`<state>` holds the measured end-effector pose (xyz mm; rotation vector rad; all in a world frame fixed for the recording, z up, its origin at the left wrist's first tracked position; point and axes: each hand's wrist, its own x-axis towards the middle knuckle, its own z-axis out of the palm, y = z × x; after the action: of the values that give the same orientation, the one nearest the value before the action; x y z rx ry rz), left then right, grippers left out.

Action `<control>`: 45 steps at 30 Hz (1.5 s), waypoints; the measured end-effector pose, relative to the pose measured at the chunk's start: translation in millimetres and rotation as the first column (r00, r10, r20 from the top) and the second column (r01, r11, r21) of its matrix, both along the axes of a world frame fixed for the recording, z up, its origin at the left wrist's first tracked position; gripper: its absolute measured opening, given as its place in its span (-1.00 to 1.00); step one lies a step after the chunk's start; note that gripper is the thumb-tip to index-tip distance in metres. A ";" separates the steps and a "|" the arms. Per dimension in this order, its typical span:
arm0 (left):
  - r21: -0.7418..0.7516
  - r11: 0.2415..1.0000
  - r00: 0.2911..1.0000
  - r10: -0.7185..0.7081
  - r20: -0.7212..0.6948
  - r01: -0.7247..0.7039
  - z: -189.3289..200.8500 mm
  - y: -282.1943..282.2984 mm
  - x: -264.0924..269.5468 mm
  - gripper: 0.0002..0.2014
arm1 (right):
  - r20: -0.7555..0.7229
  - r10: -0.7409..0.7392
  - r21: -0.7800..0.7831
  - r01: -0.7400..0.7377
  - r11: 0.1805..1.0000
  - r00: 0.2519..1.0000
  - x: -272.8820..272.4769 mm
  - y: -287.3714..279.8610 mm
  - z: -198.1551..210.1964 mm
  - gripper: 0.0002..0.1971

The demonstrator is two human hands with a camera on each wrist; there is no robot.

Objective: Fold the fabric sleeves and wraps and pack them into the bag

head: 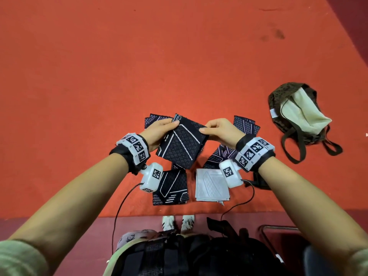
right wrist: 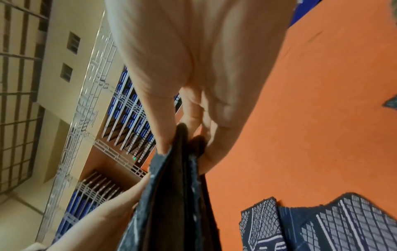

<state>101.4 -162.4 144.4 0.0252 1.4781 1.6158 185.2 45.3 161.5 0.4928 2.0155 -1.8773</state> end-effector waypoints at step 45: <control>-0.193 0.959 0.976 0.216 0.021 -0.208 -68.9 -78.9 72.2 -0.95 | 0.267 -0.060 0.117 0.029 0.993 0.962 45.6 -89.2 -73.0 -0.63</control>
<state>173.7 -241.3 75.6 -0.2828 1.6407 1.6241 230.8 -43.9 88.5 0.7852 1.9467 -1.6250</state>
